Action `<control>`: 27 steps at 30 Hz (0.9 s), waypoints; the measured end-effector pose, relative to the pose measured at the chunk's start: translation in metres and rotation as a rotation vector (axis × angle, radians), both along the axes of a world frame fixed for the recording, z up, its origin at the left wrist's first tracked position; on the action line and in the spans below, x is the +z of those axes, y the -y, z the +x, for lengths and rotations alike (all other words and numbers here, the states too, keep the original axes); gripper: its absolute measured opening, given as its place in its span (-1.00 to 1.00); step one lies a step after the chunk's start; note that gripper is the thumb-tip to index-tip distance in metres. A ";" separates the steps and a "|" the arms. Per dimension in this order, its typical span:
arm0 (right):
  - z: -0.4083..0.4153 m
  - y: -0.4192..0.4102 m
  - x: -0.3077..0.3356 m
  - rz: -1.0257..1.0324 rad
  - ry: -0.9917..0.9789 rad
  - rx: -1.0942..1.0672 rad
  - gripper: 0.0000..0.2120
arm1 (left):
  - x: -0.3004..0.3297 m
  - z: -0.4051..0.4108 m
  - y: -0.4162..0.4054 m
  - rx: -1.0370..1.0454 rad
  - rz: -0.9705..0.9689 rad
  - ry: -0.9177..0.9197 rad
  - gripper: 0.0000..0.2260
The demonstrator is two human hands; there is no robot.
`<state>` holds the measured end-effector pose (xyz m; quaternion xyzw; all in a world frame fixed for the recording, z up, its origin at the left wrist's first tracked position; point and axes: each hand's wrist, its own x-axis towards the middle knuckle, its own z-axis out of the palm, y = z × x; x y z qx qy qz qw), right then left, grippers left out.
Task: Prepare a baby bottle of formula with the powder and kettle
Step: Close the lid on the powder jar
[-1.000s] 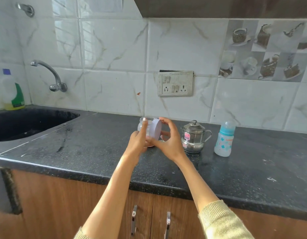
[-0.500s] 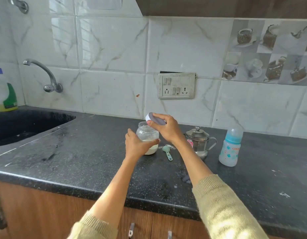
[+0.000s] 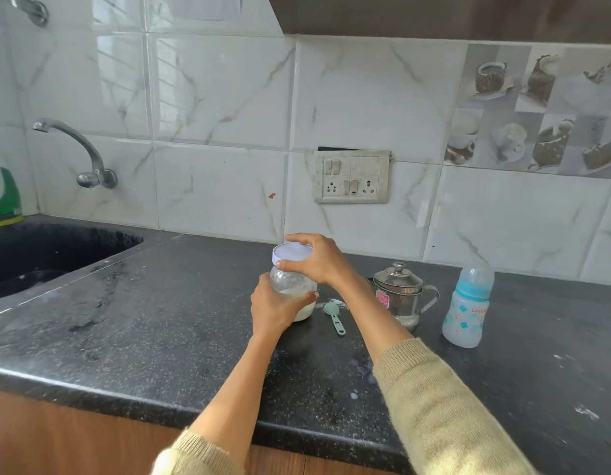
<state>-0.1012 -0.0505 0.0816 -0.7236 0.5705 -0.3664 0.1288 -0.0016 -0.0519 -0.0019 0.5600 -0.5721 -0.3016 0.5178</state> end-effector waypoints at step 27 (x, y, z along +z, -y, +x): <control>0.014 0.021 0.043 0.264 -0.544 -0.128 -0.42 | -0.001 0.003 0.000 -0.041 0.003 0.036 -0.26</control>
